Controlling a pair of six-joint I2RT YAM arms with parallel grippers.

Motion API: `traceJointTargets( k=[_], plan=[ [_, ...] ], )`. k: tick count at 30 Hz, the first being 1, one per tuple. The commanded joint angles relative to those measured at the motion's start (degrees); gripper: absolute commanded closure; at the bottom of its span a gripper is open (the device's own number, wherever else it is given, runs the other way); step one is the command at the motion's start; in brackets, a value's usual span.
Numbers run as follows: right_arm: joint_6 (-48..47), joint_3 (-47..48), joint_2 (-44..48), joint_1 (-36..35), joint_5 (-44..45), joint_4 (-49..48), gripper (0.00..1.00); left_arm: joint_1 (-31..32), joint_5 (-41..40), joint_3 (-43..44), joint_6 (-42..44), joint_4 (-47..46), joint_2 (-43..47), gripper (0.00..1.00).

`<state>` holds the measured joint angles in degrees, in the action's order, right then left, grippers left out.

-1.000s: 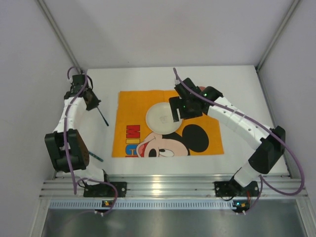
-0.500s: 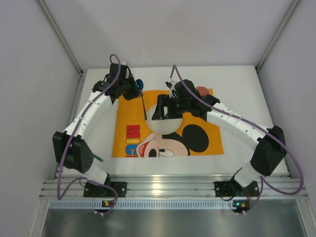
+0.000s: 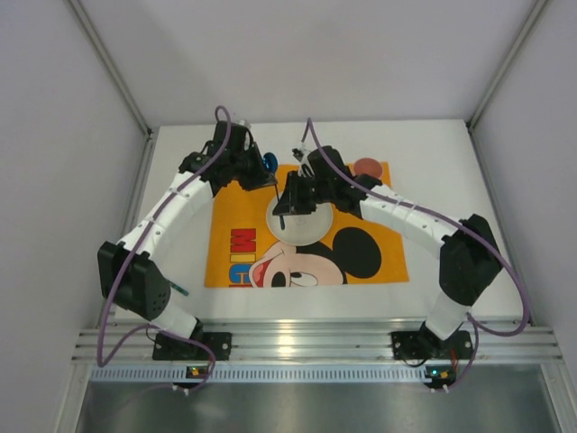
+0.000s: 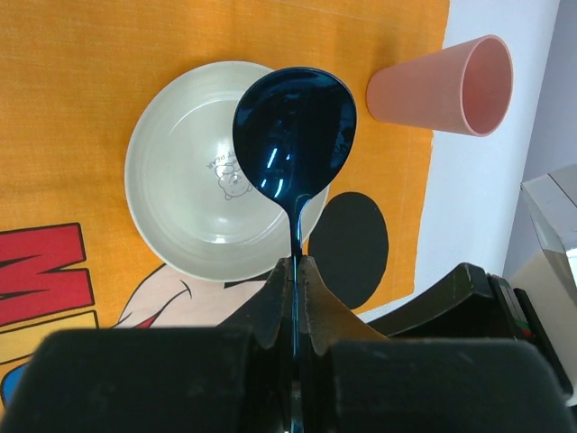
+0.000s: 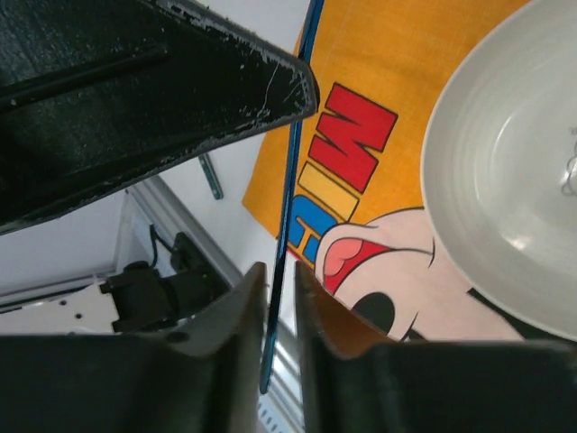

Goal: Set the dinner table for one person

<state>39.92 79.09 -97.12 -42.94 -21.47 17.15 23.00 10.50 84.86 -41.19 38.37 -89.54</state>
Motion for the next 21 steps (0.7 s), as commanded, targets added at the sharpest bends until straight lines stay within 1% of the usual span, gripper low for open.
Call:
traceJointTargets(
  k=[1,2,3,6,7,8,10,11,12,13,14,15,19,21],
  plan=[
    [0.95,-0.6,0.09,0.57,-0.94,-4.14,0.88,0.2,1.1,-0.22,-1.53,-1.1,3.58,1.0],
    [1.03,-1.04,0.26,0.57,-0.59,-4.05,0.93,0.2,1.19,-0.31,-1.44,-1.19,3.67,1.0],
    [0.95,-1.39,0.61,0.57,-0.24,-3.88,1.0,0.2,1.19,-0.48,-1.44,-1.37,3.84,1.0],
    [0.42,-3.41,2.72,1.01,1.52,-2.74,1.0,0.2,2.32,-1.01,-1.0,-1.46,3.93,1.0],
    [0.33,-4.89,4.47,1.28,1.96,-2.12,1.0,0.2,2.5,-1.27,-0.3,-1.37,3.93,0.92],
    [0.33,-5.78,5.44,1.71,3.01,-1.86,1.0,0.2,2.85,-1.54,-0.03,-1.19,4.02,0.79],
    [0.33,-8.32,8.59,3.38,5.02,0.5,1.0,0.2,2.33,-3.11,1.1,-0.32,4.8,0.61],
    [0.25,-9.38,9.83,4.0,5.73,1.48,1.0,0.2,1.89,-3.82,1.63,-0.05,5.25,0.49],
    [0.16,-10.52,11.06,5.31,6.35,2.27,1.0,0.2,1.19,-4.43,2.07,0.3,5.68,0.45],
    [-0.37,-13.23,13.77,5.76,7.05,4.02,1.0,0.11,-0.55,-5.74,2.95,1.26,6.73,0.38],
    [-0.72,-14.65,15.37,6.63,9.06,4.9,1.0,0.11,-1.44,-6.37,3.39,1.7,7.27,0.1],
    [-1.07,-16.23,17.04,6.9,10.21,5.7,1.0,0.11,-2.32,-6.98,3.74,2.06,7.79,0.03],
    [-0.9,-27.2,25.64,8.22,15.31,7.37,1.0,-0.06,-6.45,-11.28,5.15,2.32,11.13,0.02],
    [-0.2,-30.29,27.15,9.27,15.5,7.37,1.0,-0.24,-6.72,-12.08,5.33,2.5,11.4,0.02]
  ],
)
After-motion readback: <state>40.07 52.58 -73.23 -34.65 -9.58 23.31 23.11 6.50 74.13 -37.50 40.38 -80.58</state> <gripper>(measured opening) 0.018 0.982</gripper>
